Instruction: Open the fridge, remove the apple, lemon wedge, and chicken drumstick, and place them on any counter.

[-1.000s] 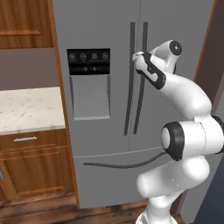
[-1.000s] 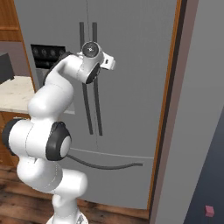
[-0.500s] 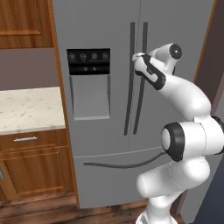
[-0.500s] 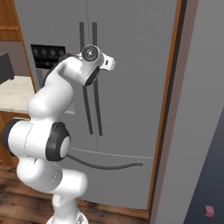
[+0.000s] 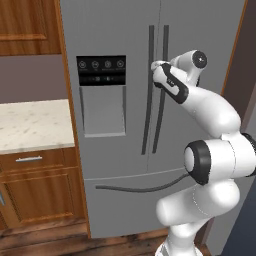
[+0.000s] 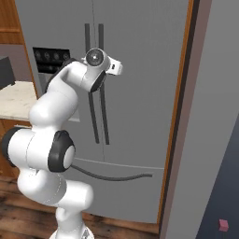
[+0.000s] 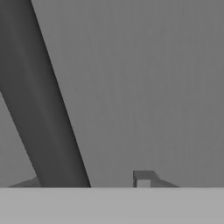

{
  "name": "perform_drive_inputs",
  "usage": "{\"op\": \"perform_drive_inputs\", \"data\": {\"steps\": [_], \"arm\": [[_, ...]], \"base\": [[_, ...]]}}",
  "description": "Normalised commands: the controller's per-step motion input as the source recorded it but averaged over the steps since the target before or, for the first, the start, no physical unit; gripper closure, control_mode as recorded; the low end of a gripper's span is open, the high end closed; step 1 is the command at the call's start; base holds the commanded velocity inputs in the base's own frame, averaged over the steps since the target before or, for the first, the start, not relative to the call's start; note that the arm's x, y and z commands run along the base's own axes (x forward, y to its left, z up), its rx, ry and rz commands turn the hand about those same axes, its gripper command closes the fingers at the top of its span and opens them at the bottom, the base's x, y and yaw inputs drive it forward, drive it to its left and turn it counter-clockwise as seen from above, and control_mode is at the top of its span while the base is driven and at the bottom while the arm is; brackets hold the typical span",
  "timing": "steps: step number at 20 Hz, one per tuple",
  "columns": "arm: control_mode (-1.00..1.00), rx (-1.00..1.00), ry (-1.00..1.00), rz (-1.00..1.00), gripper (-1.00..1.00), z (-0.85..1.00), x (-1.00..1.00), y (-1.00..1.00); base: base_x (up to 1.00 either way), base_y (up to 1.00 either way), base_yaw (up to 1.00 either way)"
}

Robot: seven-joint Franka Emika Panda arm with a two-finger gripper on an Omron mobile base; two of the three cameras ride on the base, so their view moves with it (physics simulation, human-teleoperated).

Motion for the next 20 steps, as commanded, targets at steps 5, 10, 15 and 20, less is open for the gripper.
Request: {"op": "perform_drive_inputs", "data": {"steps": [5,10,15,20], "arm": [[-1.0,0.0,0.01,0.0,1.0,-0.07,0.05,0.0],[-1.0,0.0,0.0,0.0,1.0,-0.33,0.43,0.05],[-1.0,0.0,0.01,0.0,1.0,-0.13,0.38,0.0],[-1.0,0.0,0.01,0.0,1.0,-0.01,-0.36,-0.08]], "base": [[0.0,0.0,0.0],[0.0,0.0,0.0],[0.0,0.0,0.0],[0.0,0.0,0.0]]}}
